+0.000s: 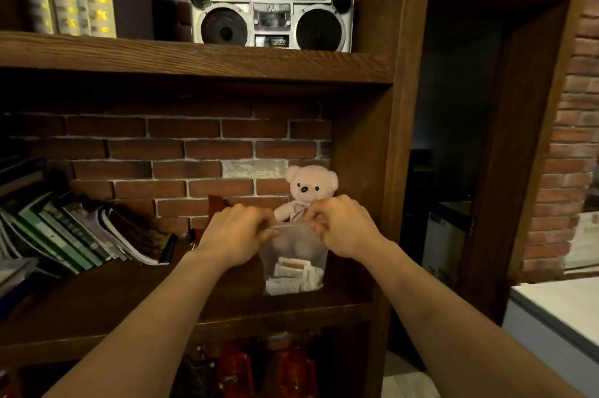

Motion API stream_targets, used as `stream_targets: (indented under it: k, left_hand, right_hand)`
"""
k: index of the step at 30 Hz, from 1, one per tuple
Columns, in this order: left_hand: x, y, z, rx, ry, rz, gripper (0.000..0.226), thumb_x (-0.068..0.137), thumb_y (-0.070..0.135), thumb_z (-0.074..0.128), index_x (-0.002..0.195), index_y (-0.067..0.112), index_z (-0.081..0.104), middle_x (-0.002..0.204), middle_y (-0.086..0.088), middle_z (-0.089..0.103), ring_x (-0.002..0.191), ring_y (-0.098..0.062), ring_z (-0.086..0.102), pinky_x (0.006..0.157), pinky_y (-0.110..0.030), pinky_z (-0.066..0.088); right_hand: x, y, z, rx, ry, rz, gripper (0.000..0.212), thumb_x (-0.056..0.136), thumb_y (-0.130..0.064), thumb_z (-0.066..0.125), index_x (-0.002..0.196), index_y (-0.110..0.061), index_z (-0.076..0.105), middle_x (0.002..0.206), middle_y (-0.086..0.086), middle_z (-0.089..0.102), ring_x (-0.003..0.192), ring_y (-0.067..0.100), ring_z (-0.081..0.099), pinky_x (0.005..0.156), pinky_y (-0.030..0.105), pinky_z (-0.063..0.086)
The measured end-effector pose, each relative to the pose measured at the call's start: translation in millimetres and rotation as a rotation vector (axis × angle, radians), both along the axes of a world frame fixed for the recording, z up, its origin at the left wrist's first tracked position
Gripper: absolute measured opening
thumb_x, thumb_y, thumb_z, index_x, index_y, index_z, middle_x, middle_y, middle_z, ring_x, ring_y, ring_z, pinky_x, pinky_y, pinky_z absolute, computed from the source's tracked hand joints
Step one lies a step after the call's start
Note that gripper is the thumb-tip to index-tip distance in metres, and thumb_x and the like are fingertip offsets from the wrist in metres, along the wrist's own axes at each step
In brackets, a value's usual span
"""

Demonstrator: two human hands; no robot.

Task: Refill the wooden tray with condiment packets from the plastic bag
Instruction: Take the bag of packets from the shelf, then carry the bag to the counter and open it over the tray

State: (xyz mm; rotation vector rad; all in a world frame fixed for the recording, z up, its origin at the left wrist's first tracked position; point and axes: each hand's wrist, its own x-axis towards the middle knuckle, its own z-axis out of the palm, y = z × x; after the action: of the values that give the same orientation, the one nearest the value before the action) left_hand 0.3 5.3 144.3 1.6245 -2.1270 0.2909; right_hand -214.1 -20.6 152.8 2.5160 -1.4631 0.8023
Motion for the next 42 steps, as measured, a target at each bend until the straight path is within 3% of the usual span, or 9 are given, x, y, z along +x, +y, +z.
stream_targets:
  k: [10,13,17,20,22,24,31,38,42]
  left_hand:
    - [-52.7,-4.5,5.0,-0.075,-0.106,-0.155,0.014,0.090,0.049,0.064,0.086,0.036,0.061,0.093,0.007,0.068,0.092,-0.021,0.064,0.070,-0.037,0.048]
    - [-82.9,-6.7,-1.3,-0.090,-0.135,-0.240,0.016,0.090,0.050,0.063,0.095,0.035,0.067,0.099,0.006,0.068,0.096,-0.021,0.063,0.072,-0.035,0.048]
    - [-132.3,-3.5,-8.1,-0.004,-0.088,-0.391,0.012,0.090,0.049,0.063,0.096,0.039,0.066,0.094,0.010,0.069,0.088,-0.015,0.065,0.076,-0.042,0.056]
    - [-167.2,1.0,-11.8,0.036,-0.079,-0.510,0.008,0.093,0.044,0.063,0.091,0.037,0.066,0.089,0.014,0.070,0.082,-0.008,0.063,0.067,-0.032,0.051]
    - [-196.2,7.2,-13.7,0.026,-0.097,-0.579,0.005,0.094,0.042,0.062,0.092,0.038,0.064,0.089,0.015,0.068,0.081,-0.006,0.061,0.061,-0.025,0.041]
    - [-227.6,15.3,-14.3,0.025,-0.104,-0.617,0.004,0.095,0.038,0.062,0.097,0.037,0.065,0.092,0.014,0.068,0.084,-0.006,0.062,0.064,-0.025,0.045]
    - [-342.9,52.4,-11.7,0.001,-0.137,-0.702,0.008,0.096,0.034,0.061,0.100,0.035,0.068,0.100,0.009,0.071,0.092,-0.015,0.065,0.083,-0.039,0.056]
    - [-486.4,114.3,-15.8,0.025,-0.157,-0.886,0.013,0.093,0.045,0.063,0.102,0.039,0.069,0.103,0.014,0.072,0.094,-0.012,0.065,0.073,-0.031,0.046]
    - [-571.7,164.8,-17.6,0.020,-0.139,-1.032,0.015,0.090,0.047,0.066,0.101,0.038,0.070,0.102,0.014,0.074,0.094,-0.012,0.066,0.081,-0.036,0.056]
  right_hand:
    - [-49.0,41.3,7.1,-0.004,0.058,-0.174,0.015,0.085,-0.020,0.065,0.089,-0.034,0.069,0.088,-0.010,0.071,0.082,0.016,0.067,0.074,0.042,0.059]
    - [-78.4,56.4,4.5,0.048,0.064,-0.220,0.015,0.083,-0.019,0.064,0.087,-0.033,0.069,0.085,-0.013,0.071,0.081,0.014,0.067,0.074,0.043,0.060]
    - [-124.8,83.4,-3.3,0.117,0.079,-0.351,0.019,0.086,-0.013,0.065,0.091,-0.031,0.070,0.086,-0.011,0.069,0.083,0.015,0.065,0.076,0.038,0.058]
    - [-158.0,102.8,-8.6,0.144,0.094,-0.439,0.018,0.086,-0.011,0.069,0.091,-0.028,0.068,0.083,-0.010,0.063,0.081,0.016,0.064,0.069,0.031,0.056]
    - [-183.9,117.0,-11.2,0.152,0.095,-0.498,0.017,0.086,-0.014,0.070,0.092,-0.029,0.068,0.089,-0.005,0.066,0.085,0.019,0.066,0.073,0.037,0.059]
    - [-209.3,132.7,-11.9,0.155,0.076,-0.553,0.014,0.086,-0.019,0.071,0.095,-0.029,0.069,0.093,-0.003,0.069,0.086,0.020,0.067,0.076,0.042,0.061]
    - [-294.0,199.0,-13.6,0.117,0.015,-0.742,0.012,0.087,-0.019,0.072,0.094,-0.029,0.072,0.090,-0.005,0.071,0.081,0.016,0.065,0.071,0.033,0.058]
    - [-410.9,292.5,-21.6,0.138,-0.006,-0.969,0.014,0.085,-0.022,0.071,0.096,-0.030,0.074,0.088,-0.009,0.074,0.086,0.016,0.064,0.076,0.033,0.055]
    - [-474.4,364.2,-22.5,0.152,-0.014,-1.090,0.014,0.088,-0.023,0.070,0.099,-0.030,0.074,0.096,-0.005,0.074,0.088,0.017,0.066,0.079,0.036,0.058]
